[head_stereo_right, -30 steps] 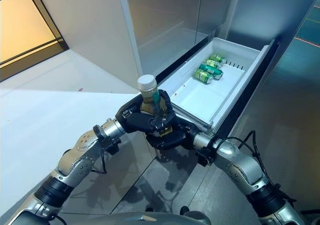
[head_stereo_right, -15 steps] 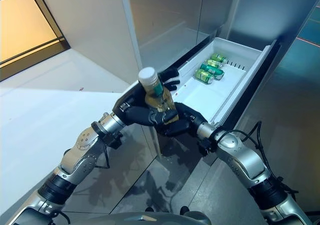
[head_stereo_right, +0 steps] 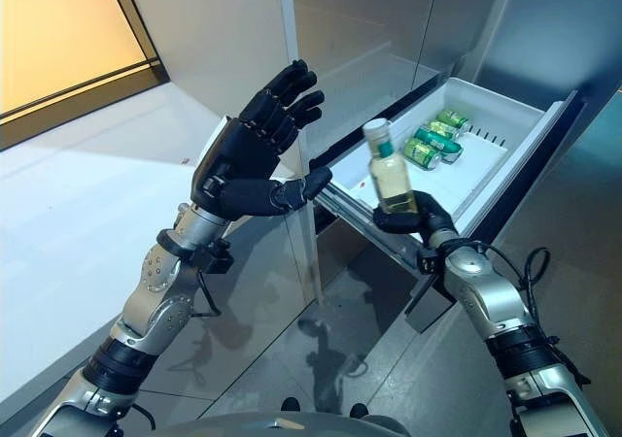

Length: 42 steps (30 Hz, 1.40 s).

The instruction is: Put drinks into fridge and close the fridge

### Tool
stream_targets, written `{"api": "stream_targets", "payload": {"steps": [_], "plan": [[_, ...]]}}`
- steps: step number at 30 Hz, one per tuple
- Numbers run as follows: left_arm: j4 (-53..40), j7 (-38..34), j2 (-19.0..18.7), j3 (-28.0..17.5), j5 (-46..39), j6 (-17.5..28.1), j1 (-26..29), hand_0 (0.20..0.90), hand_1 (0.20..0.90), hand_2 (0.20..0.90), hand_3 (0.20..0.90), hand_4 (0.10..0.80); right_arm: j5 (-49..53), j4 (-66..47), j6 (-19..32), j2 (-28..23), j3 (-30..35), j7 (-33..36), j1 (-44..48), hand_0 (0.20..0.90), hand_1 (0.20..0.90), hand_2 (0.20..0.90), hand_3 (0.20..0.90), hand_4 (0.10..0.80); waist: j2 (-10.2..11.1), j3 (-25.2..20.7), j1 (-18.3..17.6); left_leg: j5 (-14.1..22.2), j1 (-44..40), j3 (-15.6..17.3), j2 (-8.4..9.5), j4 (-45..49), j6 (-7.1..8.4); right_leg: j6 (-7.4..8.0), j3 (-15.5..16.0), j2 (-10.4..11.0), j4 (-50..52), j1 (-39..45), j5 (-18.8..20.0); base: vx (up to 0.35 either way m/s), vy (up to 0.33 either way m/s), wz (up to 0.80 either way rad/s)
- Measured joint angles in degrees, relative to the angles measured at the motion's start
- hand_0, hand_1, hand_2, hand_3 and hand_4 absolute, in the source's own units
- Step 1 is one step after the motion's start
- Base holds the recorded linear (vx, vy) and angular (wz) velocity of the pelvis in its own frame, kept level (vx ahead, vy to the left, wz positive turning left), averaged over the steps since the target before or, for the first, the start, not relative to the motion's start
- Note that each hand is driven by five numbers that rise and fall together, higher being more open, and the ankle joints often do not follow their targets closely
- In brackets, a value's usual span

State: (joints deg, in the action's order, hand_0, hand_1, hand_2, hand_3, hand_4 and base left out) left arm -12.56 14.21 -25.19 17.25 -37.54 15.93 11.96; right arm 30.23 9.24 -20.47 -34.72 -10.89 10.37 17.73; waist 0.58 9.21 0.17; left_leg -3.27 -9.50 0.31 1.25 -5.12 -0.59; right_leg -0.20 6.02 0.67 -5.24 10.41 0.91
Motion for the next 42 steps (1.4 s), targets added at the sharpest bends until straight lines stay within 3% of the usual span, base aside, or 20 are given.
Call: {"api": "stream_targets", "payload": {"steps": [5, 6, 9, 15, 19, 21, 27, 30, 36, 42], "plan": [[3.16, 6.30, 0.81, 1.23, -8.17, -10.24, -1.17, 0.900, 0.900, 0.900, 0.900, 0.800, 0.23, 10.26, 1.71, -0.75, 2.66, 3.12, 5.75, 0.300, 0.300, 0.300, 0.200, 0.100, 0.07, 0.15, 1.11, -0.38, 0.28, -1.04, -0.01, -0.01, 0.16, -0.01, 1.01, -0.01, 0.00, 0.09, -0.01, 0.044, 0.007, 0.11], [4.42, 8.32, 0.90, 1.62, -11.05, -14.22, -2.79, 0.900, 0.900, 0.900, 0.900, 0.800, 0.26, 14.24, 3.56, -1.25, 3.77, 3.30, 7.06, 0.300, 0.300, 0.300, 0.200, 0.100, 0.04, 0.19, 1.74, -0.46, 0.46, -1.50, 0.02, -0.03, 0.18, -0.02, 1.38, 0.01, -0.01, 0.10, -0.03, 0.044, 0.003, 0.12], [8.05, 11.41, 0.63, 3.20, -13.74, -20.66, -7.50, 0.900, 0.900, 0.900, 0.900, 0.800, 0.39, 20.02, 5.93, -4.98, 3.91, 3.65, 8.41, 0.300, 0.300, 0.300, 0.200, 0.100, -0.33, 0.42, 3.03, -0.86, 1.07, -2.70, 0.23, -0.07, 0.04, 0.05, 2.81, 0.22, -0.02, 0.06, -0.09, 0.035, 0.003, 0.25], [17.85, 13.85, -4.68, 8.65, -12.65, -28.68, -17.72, 0.900, 0.900, 0.900, 0.900, 0.800, -0.22, 32.03, 7.81, -10.13, 4.15, 3.33, 14.68, 0.300, 0.300, 0.300, 0.200, 0.100, -2.16, 1.80, 4.86, -1.59, 2.01, -4.73, 0.98, -0.01, -0.39, 0.37, 4.75, 0.75, -0.04, 0.01, -0.31, 0.008, 0.010, 0.20], [26.72, 14.50, -6.55, 10.02, -7.96, -27.99, -20.19, 0.900, 0.900, 0.900, 0.900, 0.800, -6.32, 42.89, 7.88, -11.87, 4.06, 1.47, 20.56, 0.300, 0.300, 0.300, 0.200, 0.100, -2.95, 2.36, 6.49, -2.12, 3.16, -6.05, 1.09, -0.18, -0.24, 0.54, 6.04, 0.74, -0.04, -0.50, -0.47, -0.006, -0.013, 0.20], [30.50, 13.77, -6.42, 10.61, -4.56, -25.46, -20.17, 0.900, 0.900, 0.900, 0.900, 0.800, -9.09, 44.90, 7.70, -12.04, 3.49, -0.62, 21.83, 0.300, 0.300, 0.300, 0.200, 0.100, -2.99, 2.38, 6.78, -2.31, 3.81, -6.30, 1.03, -0.16, -0.15, 0.53, 6.21, 0.75, -0.04, -1.04, -0.46, 0.032, -0.030, 0.11], [43.45, 3.28, -4.13, 10.98, 5.77, -17.01, -18.69, 0.900, 0.900, 0.900, 0.900, 0.800, -16.07, 47.99, 5.03, -12.04, 0.71, -7.91, 22.64, 0.300, 0.300, 0.300, 0.200, 0.100, -2.60, 2.74, 8.10, -2.85, 6.04, -6.78, 0.97, 0.05, 0.01, 0.47, 6.05, 0.56, -0.02, -3.18, -0.40, -0.049, -0.061, 0.04], [50.03, 0.19, -1.82, 8.48, 8.91, -14.72, -16.37, 0.900, 0.900, 0.900, 0.900, 0.800, -16.78, 50.14, 3.38, -11.98, -0.89, -9.99, 22.93, 0.300, 0.300, 0.300, 0.200, 0.100, -2.03, 4.06, 9.23, -3.05, 7.46, -6.74, 0.99, 0.06, -0.01, 0.26, 5.99, 0.53, -0.01, -4.59, -0.21, -0.091, -0.079, 0.00], [58.99, -2.97, -0.24, 2.73, 14.63, -14.25, -13.29, 0.900, 0.900, 0.900, 0.900, 0.800, -20.73, 50.60, 2.66, -11.06, -1.83, -15.99, 23.43, 0.300, 0.300, 0.300, 0.200, 0.100, 0.50, 7.72, 9.41, -3.05, 8.03, -6.28, 0.93, 0.07, 0.00, 0.25, 5.01, 0.59, -0.01, -5.34, -0.19, -0.009, -0.049, -0.02], [61.24, -3.66, -0.29, 0.70, 19.77, -14.77, -11.16, 0.900, 0.900, 0.900, 0.900, 0.800, -24.98, 49.93, 2.77, -11.06, -1.96, -21.00, 24.79, 0.300, 0.300, 0.300, 0.200, 0.100, 2.18, 10.22, 9.55, -2.91, 8.27, -5.03, 1.06, 0.08, -0.20, 0.49, 3.34, 0.68, 0.00, -6.03, -0.02, -0.023, -0.021, -0.10]]}}
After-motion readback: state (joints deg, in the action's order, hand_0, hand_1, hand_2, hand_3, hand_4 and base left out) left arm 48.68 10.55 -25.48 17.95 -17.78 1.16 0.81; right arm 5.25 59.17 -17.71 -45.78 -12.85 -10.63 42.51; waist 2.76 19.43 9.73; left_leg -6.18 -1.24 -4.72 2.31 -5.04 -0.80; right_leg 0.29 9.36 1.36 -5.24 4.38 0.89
